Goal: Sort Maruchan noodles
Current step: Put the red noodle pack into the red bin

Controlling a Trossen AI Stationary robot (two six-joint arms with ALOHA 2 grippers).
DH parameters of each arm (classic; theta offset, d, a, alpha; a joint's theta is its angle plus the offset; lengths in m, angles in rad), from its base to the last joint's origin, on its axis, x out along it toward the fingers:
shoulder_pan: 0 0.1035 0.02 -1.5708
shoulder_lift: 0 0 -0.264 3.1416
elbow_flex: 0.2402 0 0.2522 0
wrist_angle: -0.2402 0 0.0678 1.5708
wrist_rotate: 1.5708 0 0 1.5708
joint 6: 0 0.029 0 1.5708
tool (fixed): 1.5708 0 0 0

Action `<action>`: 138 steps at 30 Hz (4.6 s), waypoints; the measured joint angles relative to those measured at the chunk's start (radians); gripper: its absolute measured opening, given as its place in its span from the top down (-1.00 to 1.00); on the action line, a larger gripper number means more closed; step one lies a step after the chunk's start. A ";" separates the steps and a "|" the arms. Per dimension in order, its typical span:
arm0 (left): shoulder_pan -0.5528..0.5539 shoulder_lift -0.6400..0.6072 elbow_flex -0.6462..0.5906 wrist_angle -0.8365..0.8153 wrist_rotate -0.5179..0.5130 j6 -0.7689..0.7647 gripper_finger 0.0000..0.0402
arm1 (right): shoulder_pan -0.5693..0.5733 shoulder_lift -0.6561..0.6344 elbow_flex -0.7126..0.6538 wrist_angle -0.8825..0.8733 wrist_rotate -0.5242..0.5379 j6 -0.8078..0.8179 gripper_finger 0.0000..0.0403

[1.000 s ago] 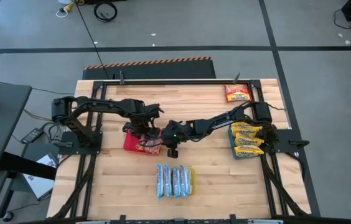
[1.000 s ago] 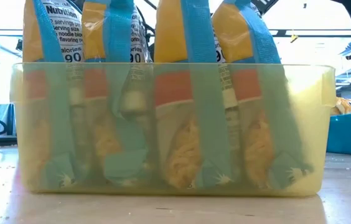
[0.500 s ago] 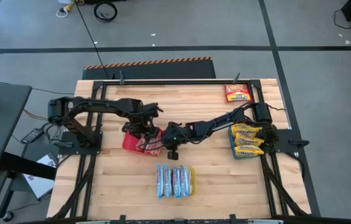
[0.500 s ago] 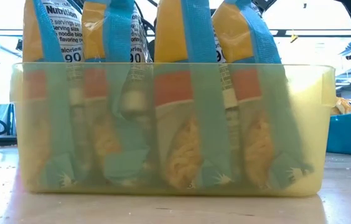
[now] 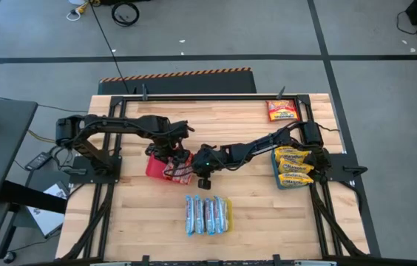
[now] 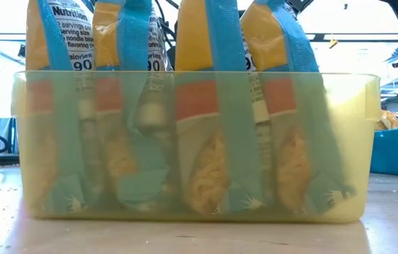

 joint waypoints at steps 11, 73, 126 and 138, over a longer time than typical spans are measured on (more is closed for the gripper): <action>-0.016 0.000 0.000 -0.018 -0.017 -0.019 -0.36 | -0.001 0.000 0.000 -0.003 0.000 0.018 0.50; -0.339 -0.546 0.000 0.162 -0.722 0.120 -0.33 | -0.817 -0.401 -0.490 -0.643 0.501 -0.454 0.20; -0.246 -0.230 -0.001 0.998 -1.109 1.126 -0.56 | -0.069 -0.602 -0.213 0.447 0.423 0.749 0.95; -0.236 -0.230 -0.001 0.992 -1.109 1.216 -0.29 | -0.006 -0.574 -0.213 0.509 0.473 0.775 0.91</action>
